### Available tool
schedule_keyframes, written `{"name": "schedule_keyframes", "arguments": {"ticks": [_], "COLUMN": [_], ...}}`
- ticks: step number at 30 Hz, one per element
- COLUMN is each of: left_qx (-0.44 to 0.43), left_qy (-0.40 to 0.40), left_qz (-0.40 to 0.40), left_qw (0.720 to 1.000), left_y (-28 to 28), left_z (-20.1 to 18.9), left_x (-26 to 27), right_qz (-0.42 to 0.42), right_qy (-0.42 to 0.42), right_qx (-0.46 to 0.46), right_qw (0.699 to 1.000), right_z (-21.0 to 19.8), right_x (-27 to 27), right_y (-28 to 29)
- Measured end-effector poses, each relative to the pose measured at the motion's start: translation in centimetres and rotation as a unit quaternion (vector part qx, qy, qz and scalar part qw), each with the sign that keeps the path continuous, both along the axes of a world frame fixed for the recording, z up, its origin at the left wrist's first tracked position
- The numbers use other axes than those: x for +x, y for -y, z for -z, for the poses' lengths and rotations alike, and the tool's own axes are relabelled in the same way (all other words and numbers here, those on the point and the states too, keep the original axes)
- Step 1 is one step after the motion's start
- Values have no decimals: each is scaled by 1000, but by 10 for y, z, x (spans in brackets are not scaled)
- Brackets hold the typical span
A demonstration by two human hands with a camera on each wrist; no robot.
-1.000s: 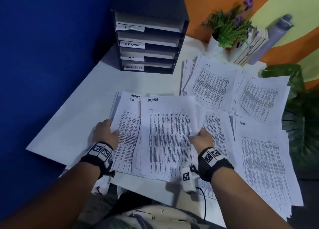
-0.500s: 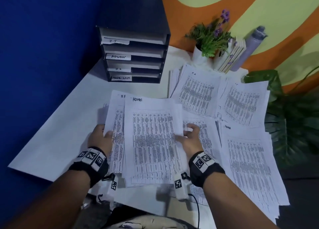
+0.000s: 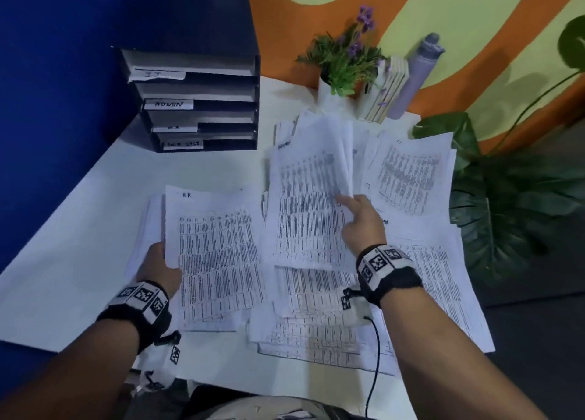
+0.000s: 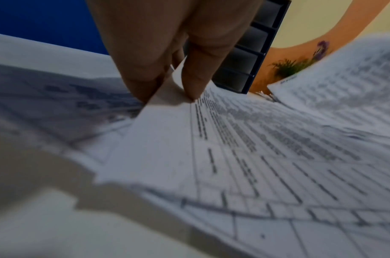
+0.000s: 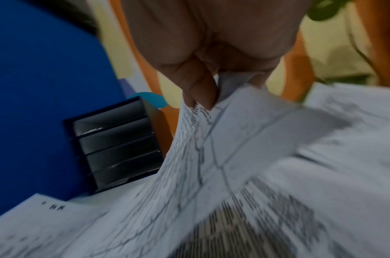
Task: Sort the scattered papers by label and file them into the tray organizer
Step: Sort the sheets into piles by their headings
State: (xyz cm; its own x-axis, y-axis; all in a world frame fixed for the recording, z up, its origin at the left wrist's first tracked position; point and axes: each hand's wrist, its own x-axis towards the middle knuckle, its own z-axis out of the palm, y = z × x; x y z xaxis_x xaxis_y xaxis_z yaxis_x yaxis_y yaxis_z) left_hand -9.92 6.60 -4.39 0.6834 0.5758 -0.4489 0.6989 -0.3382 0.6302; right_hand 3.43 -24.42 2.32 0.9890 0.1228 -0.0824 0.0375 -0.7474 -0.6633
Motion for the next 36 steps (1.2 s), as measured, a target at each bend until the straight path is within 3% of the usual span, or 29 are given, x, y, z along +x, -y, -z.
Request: {"name": "schedule_keyframes", "arguments": {"ticks": [7,11,13,16,21,27,30,33,36], "left_qx": [18,23,31,46,58,55,46,54,50], "left_qy": [-50,-55,-57,-52,-47,-36,-41,-30,-14], "left_qz": [12,13,17,20,28,35,31,20,12], "left_qw": [999,998,998,997,997,997,998,998,999], "left_y": [-7,-10,-9,-4,-2,-1,-5,-10,-13], "left_z": [20,22,23,21,19,20,23,23,21], "left_x": [2,-1,-1,-1,-3,-3,-2,-4,-11], "right_qz": [-67,100,195,304,374,375,302,149,13], "right_qy": [108,71,51,7,-62,-94,-14,37,-31], "right_qx": [23,55,72,21,-67,-227,-239,-148,0], "right_qw": [992,991,977,952,923,894,923,977,999], "right_z": [-4,-3,7,22,45,61,55,47,39], "right_x": [-22,-13,-2,1,-34,-46,-43,-36,-39], "right_y": [-29,0,40,108,187,180,136,77,17]}}
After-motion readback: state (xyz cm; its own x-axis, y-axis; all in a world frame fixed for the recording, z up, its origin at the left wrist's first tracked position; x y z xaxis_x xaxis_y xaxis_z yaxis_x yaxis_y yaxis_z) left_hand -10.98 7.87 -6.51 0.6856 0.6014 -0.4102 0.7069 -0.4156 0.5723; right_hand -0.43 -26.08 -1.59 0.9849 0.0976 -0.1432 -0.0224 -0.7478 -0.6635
